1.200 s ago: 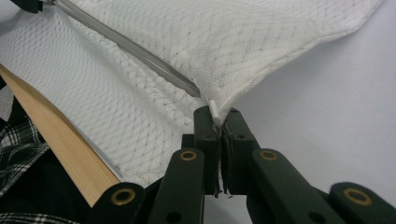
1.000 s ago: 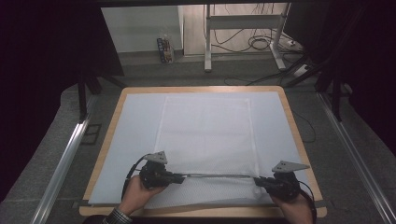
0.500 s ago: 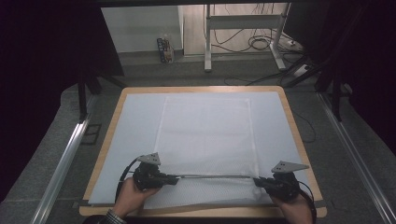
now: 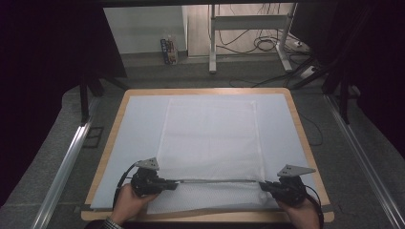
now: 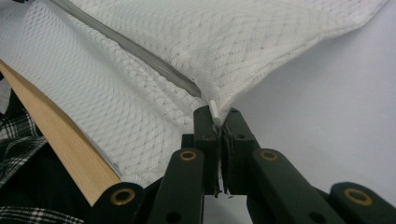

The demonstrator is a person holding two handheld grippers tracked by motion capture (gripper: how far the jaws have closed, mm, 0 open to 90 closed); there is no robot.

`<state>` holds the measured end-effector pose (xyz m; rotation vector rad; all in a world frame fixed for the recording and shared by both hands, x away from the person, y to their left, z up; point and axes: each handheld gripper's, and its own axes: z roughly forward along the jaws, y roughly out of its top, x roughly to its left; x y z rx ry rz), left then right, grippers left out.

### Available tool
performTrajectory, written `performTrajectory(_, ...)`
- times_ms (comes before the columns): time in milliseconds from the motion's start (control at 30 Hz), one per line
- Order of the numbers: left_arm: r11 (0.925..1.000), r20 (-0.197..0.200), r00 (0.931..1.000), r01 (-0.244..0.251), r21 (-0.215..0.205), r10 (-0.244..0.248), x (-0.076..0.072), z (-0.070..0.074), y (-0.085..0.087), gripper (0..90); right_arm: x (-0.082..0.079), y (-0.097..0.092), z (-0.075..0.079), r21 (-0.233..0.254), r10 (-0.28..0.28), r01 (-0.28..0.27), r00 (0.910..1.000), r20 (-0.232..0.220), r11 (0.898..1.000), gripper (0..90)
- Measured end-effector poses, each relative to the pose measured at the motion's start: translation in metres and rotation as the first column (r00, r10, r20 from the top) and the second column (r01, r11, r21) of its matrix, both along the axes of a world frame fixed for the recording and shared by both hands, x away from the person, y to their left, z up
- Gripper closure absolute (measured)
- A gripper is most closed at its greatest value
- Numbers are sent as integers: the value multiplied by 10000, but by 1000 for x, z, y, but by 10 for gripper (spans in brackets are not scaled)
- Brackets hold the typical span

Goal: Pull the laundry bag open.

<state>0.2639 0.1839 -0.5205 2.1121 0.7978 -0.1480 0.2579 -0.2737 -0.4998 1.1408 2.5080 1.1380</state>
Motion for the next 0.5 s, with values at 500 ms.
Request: performTrajectory(500, 9978, -11, 9979, -650, 101, 650, -7, 0, 24, 875, 1, -2, -1, -125, -202, 201, 9998, -70, 9997, 856)
